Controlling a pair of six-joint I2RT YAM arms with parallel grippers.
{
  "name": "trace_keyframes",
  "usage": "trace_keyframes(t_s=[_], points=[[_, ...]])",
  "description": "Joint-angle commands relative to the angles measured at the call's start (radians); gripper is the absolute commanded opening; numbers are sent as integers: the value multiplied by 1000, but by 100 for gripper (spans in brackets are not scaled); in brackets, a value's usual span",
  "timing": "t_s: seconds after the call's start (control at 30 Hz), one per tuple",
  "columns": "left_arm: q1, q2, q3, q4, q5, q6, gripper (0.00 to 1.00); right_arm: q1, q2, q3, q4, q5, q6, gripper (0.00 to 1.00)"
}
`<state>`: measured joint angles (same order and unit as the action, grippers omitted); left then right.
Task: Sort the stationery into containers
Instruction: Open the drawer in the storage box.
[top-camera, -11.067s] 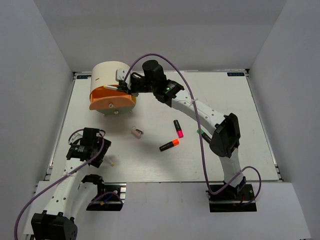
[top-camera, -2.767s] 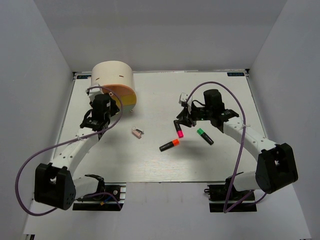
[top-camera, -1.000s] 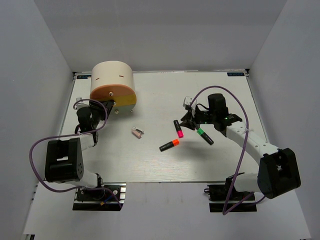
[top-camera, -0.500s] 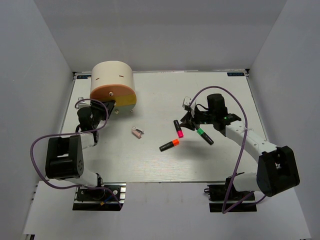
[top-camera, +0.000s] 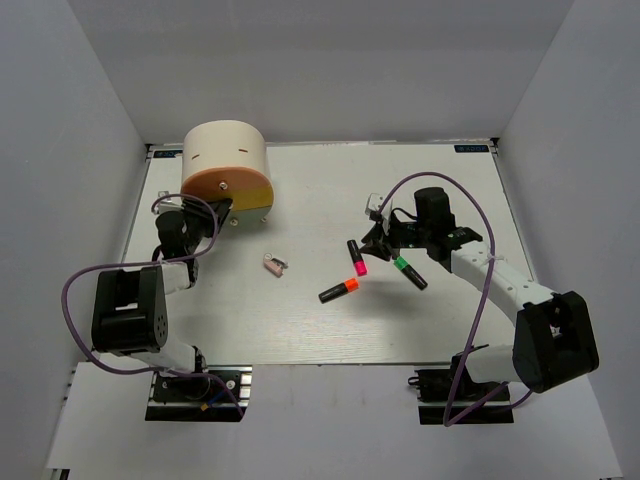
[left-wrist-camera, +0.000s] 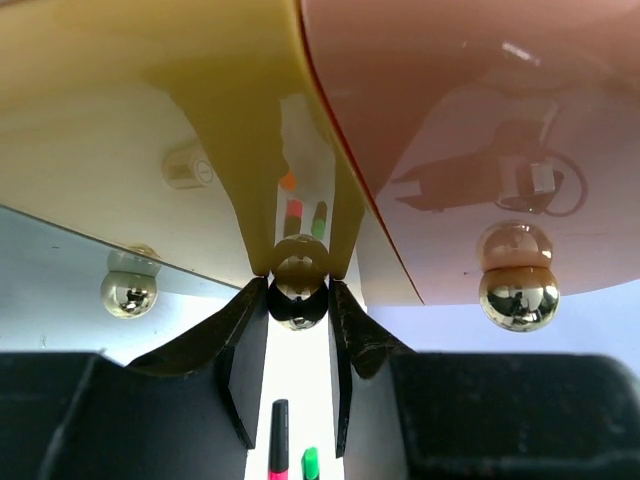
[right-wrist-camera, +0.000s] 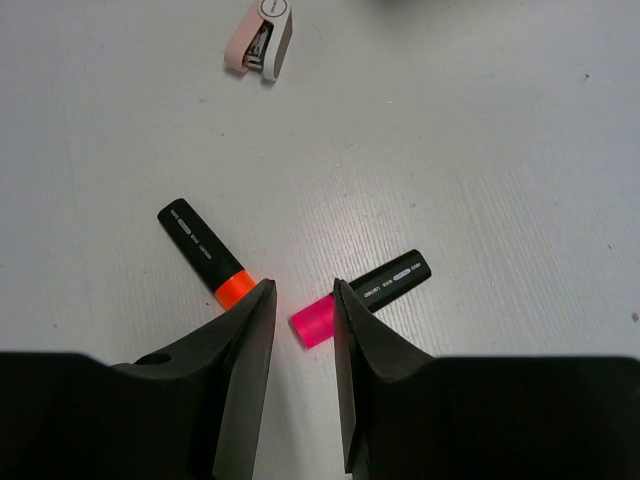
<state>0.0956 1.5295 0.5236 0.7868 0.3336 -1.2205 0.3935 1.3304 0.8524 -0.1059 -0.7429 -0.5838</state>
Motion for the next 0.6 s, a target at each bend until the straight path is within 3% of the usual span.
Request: trace_keyframes(t_s=[0.0,0.1,0.3,0.37,0.4,0.5,0.57], points=[[-4,-61,-39,-1,1,7,22,-5,4,13,8,-15,-10,36],[-4,-103,-106,-1,19,7,21,-4,6,14,14,-15,-4,38],[7,-258,-230,-63,19,26,19,-2,19,19,14,-13,7,56],[7,-290,-250,-104,28,38,19,-1,24,23,17,-12,24,72],[7,-317,-251,-118,28,48,18,-2,30,23,32,-9,41,90],[7,-350,-261,-156,28,59,18,-5,47,30,46,4,84,90],[7,-362,-261,-166,28,69,28,-2,56,45,49,10,120,90]])
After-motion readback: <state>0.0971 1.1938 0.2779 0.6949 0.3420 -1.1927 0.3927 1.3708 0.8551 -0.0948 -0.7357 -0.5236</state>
